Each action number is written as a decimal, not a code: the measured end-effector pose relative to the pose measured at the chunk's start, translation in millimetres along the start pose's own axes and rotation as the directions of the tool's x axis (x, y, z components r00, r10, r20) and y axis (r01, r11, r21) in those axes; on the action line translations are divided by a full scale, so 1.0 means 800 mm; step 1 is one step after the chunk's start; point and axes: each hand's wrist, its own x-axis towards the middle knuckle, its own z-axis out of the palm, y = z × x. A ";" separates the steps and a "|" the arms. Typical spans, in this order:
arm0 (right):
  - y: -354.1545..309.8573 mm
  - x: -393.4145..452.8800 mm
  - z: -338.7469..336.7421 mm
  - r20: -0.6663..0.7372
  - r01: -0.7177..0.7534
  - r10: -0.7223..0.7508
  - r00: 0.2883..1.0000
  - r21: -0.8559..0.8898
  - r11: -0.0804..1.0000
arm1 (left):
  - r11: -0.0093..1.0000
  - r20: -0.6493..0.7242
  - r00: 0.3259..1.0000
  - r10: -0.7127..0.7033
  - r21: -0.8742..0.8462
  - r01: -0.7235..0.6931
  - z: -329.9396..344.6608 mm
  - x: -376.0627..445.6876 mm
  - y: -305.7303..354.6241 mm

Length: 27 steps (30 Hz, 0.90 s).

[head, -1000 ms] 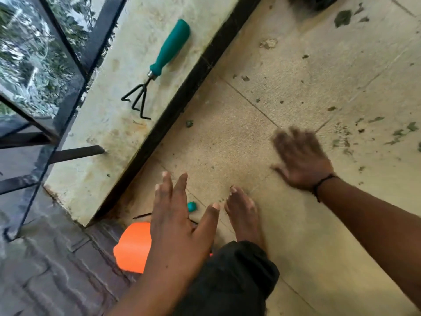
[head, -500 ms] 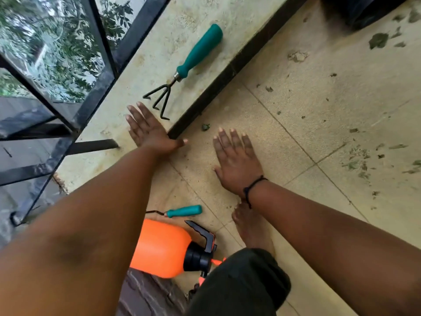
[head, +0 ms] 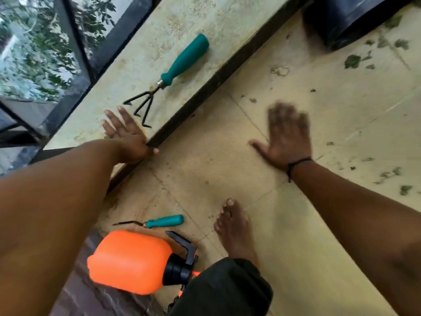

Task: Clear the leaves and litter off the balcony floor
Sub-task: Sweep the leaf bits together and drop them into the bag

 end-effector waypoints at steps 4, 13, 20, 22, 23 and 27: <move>0.079 -0.014 -0.028 -0.016 -0.491 0.494 0.869 0.089 0.867 | 1.000 -0.013 1.000 -0.019 0.018 0.019 0.004 -0.002 0.005; -0.063 0.063 -0.026 -0.019 0.274 -0.276 0.961 -0.051 0.960 | 1.000 -0.062 0.998 0.019 0.008 -0.019 0.011 -0.003 0.009; 0.075 0.003 -0.031 0.041 -0.600 0.610 0.792 0.236 0.764 | 0.999 -0.053 0.998 0.037 0.008 -0.037 0.010 -0.001 -0.001; 0.093 0.004 -0.043 -0.015 -0.618 0.633 0.774 0.202 0.760 | 0.999 -0.082 0.996 0.031 -0.022 -0.033 0.014 -0.001 0.001; 0.102 0.011 -0.049 -0.053 -0.559 0.569 0.821 0.132 0.819 | 0.999 -0.076 0.996 0.037 -0.031 -0.039 0.016 0.000 0.001; 0.128 0.053 -0.071 -0.092 -0.222 0.213 0.973 -0.104 0.969 | 0.997 -0.120 0.990 0.077 -0.019 -0.080 0.016 0.007 0.003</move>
